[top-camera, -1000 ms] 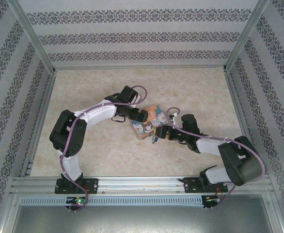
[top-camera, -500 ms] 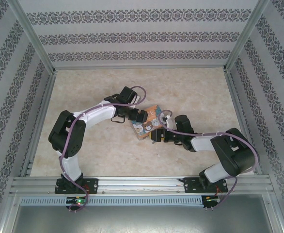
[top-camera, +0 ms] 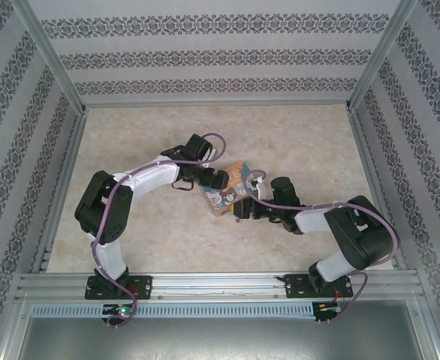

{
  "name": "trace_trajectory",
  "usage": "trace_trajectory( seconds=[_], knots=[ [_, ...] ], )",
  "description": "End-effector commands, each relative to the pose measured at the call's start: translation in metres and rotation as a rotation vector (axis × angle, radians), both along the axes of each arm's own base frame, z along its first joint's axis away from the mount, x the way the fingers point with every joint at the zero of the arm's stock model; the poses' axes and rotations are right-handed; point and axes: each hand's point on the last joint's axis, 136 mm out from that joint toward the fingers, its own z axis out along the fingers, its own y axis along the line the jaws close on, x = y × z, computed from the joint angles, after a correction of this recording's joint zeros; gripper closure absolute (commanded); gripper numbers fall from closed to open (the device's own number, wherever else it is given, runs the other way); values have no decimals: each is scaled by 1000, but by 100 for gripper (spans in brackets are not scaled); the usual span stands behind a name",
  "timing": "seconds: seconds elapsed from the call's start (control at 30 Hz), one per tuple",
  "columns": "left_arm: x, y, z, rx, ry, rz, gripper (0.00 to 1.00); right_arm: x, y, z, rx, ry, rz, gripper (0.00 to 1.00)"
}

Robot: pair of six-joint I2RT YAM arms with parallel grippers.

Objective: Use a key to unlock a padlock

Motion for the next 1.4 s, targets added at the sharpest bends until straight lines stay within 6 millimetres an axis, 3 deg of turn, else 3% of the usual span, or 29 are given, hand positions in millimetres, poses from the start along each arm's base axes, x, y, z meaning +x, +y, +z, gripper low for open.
trace_trajectory(
  seconds=[0.0,0.27,1.37],
  knots=[
    [-15,26,-25,103,75,36,1,-2,5,9,33,-57,51,41],
    [-15,28,-25,108,76,38,1,-6,4,5,29,-44,60,52],
    [-16,30,-25,121,78,36,1,-5,-2,-7,-29,-26,28,84]
  ],
)
